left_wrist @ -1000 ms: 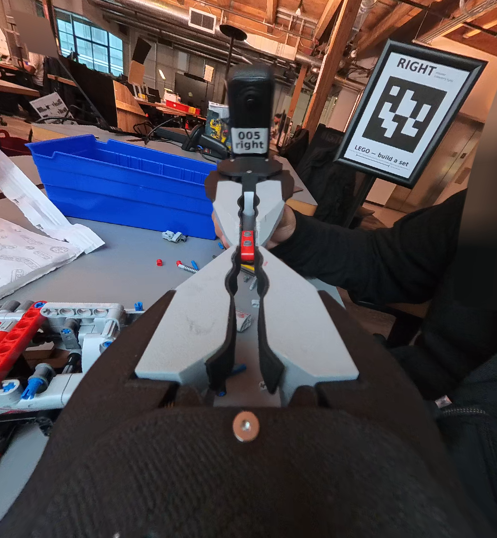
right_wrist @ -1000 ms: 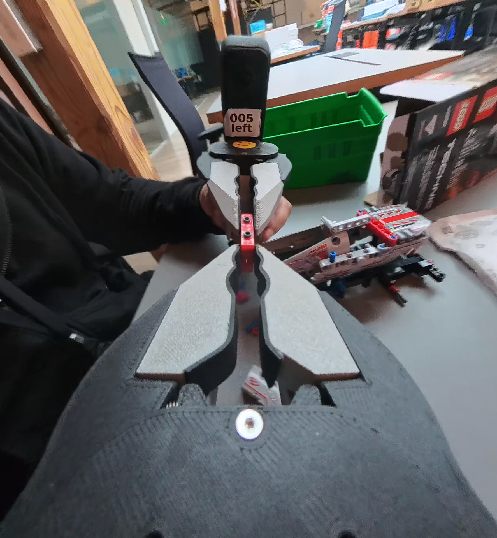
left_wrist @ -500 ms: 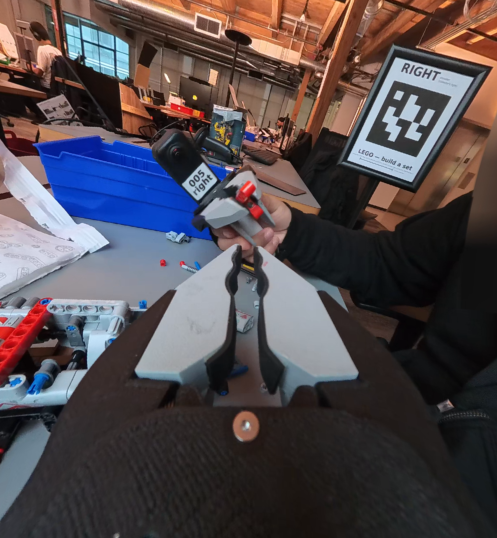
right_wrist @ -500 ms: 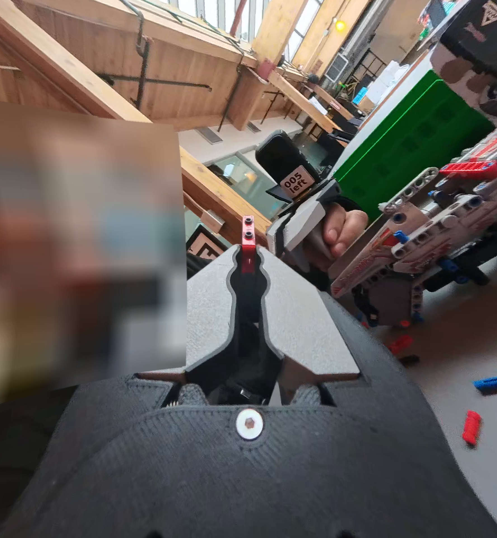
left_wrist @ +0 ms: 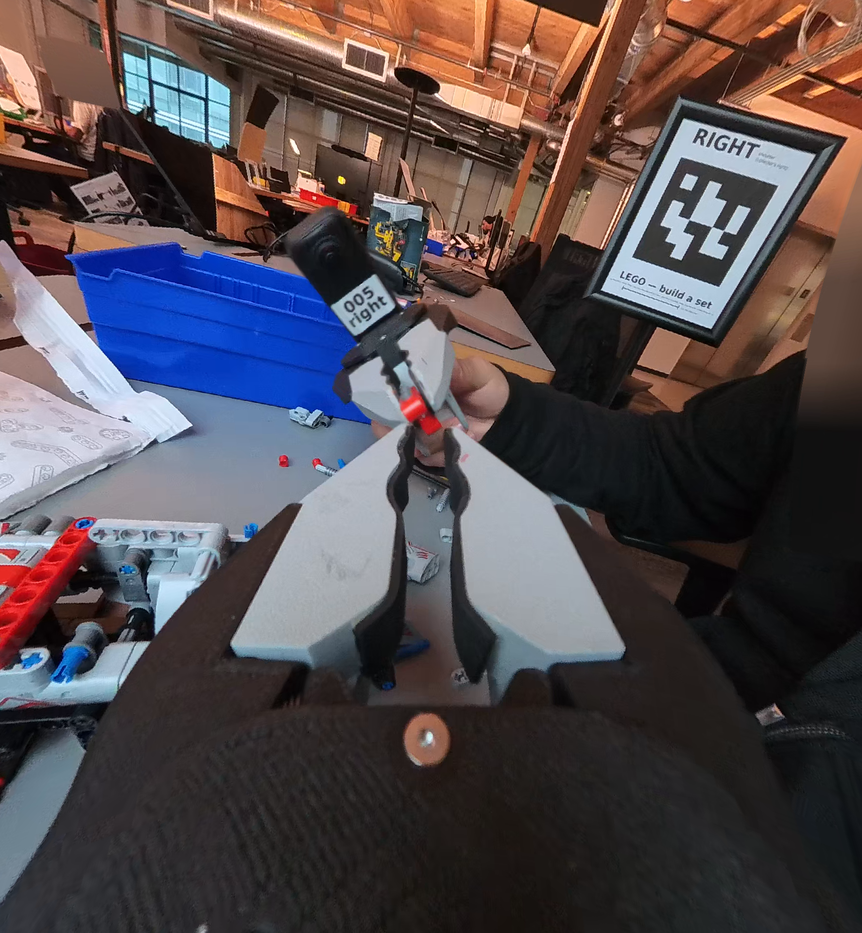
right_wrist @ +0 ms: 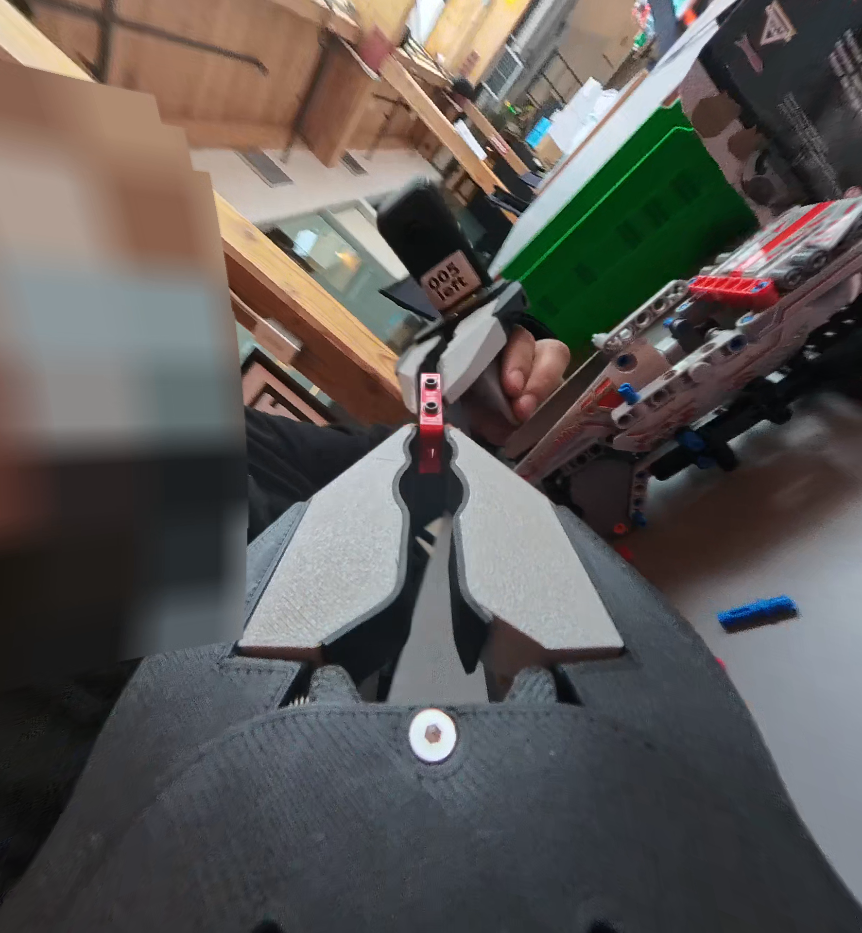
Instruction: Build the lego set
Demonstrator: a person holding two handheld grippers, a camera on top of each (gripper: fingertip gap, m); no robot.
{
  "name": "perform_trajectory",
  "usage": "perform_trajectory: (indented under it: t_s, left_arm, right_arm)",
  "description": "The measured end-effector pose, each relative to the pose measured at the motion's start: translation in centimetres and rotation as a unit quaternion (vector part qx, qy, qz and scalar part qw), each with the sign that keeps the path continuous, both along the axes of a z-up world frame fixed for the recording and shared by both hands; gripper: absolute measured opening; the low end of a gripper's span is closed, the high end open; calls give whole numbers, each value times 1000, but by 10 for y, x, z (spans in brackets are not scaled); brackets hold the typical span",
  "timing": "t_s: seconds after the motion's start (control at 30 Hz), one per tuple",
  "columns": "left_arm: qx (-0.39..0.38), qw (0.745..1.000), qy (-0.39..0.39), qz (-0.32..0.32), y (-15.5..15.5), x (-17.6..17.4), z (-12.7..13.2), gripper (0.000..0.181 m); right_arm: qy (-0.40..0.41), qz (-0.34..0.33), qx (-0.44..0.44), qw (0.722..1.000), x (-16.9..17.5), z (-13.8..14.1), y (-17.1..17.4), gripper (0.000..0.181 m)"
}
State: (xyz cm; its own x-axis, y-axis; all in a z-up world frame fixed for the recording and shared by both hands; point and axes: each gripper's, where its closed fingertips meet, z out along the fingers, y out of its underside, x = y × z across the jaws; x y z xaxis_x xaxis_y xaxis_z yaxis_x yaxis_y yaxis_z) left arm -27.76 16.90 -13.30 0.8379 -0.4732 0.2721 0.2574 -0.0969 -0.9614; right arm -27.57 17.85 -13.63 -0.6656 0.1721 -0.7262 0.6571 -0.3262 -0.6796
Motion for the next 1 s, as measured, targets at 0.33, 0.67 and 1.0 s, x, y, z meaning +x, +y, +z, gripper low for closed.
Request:
perform_trajectory:
  t_s: [0.33, 0.67, 1.0]
  left_arm:
    - [-6, 1000, -5, 2, 0, -1, -1, 8]
    - [-19, 987, -156, 44, 9, -15, 7, 7]
    - [-35, 966, -251, 53, 14, -16, 8, 7]
  right_arm:
    - [77, -28, 131, 988, 1, -8, -9, 4]
    - [232, -161, 311, 908, -14, -2, 7, 25]
    - [392, -275, 506, 717, -16, 13, 15, 17]
